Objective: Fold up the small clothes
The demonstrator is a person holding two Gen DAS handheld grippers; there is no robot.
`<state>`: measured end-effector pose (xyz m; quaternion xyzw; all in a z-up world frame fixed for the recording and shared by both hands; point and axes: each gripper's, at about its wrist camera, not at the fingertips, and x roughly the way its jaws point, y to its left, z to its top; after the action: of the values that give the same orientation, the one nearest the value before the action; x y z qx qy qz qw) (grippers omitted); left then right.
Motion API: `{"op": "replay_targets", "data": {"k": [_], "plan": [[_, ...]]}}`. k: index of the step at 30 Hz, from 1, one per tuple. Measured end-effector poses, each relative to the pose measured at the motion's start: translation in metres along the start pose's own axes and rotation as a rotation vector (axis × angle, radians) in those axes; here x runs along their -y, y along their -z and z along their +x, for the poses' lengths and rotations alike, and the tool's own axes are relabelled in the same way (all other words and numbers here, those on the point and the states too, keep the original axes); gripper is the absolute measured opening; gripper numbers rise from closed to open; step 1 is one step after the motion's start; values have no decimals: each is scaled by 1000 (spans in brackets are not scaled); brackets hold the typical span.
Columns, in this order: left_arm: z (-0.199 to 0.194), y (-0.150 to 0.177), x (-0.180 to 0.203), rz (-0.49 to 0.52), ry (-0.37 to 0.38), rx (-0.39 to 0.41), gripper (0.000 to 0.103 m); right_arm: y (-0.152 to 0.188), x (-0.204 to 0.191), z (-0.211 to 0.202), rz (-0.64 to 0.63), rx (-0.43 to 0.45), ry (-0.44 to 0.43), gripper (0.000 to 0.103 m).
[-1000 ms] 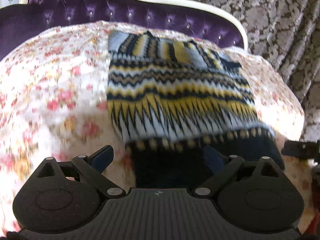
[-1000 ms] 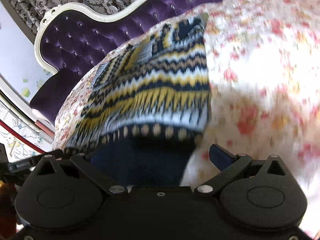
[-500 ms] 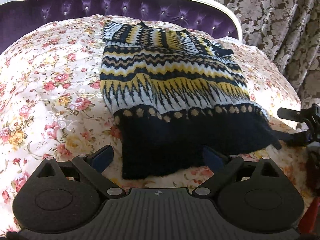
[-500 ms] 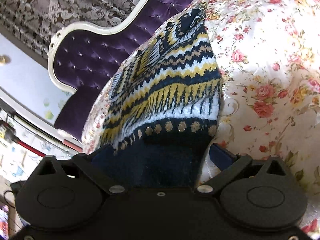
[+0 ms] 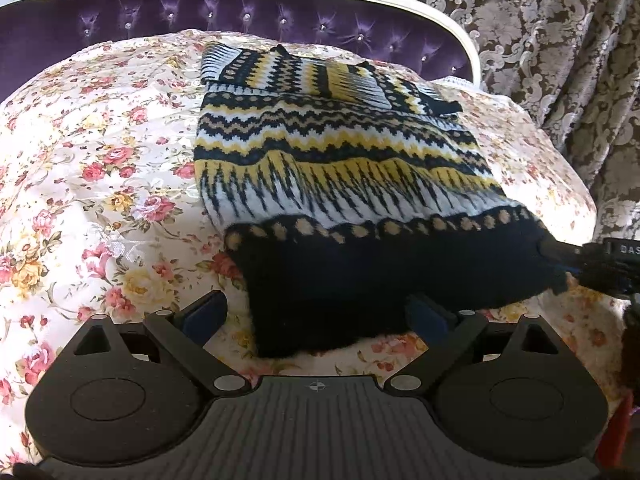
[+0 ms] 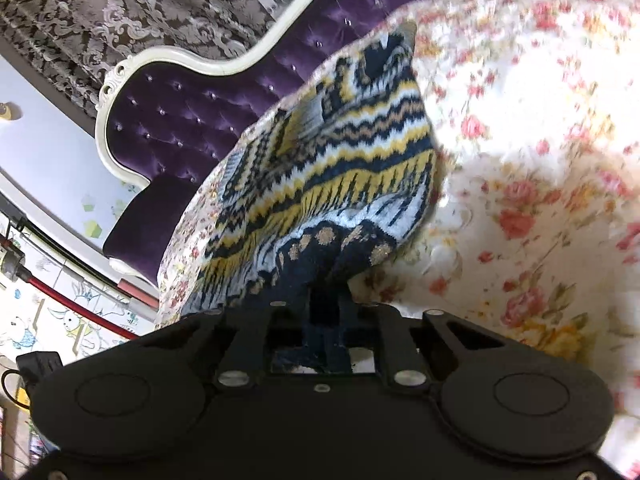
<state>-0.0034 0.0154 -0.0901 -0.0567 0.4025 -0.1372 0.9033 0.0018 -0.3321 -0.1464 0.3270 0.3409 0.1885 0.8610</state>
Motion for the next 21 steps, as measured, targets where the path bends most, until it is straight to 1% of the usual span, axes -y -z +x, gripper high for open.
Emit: {"op": "replay_targets", "data": {"k": [2,7,9,12,13,14,15,16,17,18,21], "plan": [[1,-1,-2,-9,2,1,97,-1,1,-2,-8,-1,21,21],[9,-6,-5,-36,1,-16,95,1,1,3,-4,-19,20,21],[11,-8,-4,-49,11,-21,95,1,2,4,-1,-21,15,21],[14,-9,-4,-74,47,-24,94,0,3,4,-2,-22,10,21],[16,-10,-4,-82,62,-24,87,0,3,4,-1,-21,8,21],[17,-10,-3,-89,71,-24,76,0,3,4,-1,-21,7,21],[18,-11,-4,-94,75,-23,69,0,3,3,0,-21,6,21],[19,-11,-5,-101,75,-14,41,0,3,3,0,-21,5,21],[20,-12,-7,-112,66,-8,10,0,3,3,0,-21,4,21],[20,-13,-10,-130,55,-8,10,0,3,3,-1,-21,1,21],[14,-19,-23,-198,105,28,9,-4,-1,0,-4,-13,-13,21]]}}
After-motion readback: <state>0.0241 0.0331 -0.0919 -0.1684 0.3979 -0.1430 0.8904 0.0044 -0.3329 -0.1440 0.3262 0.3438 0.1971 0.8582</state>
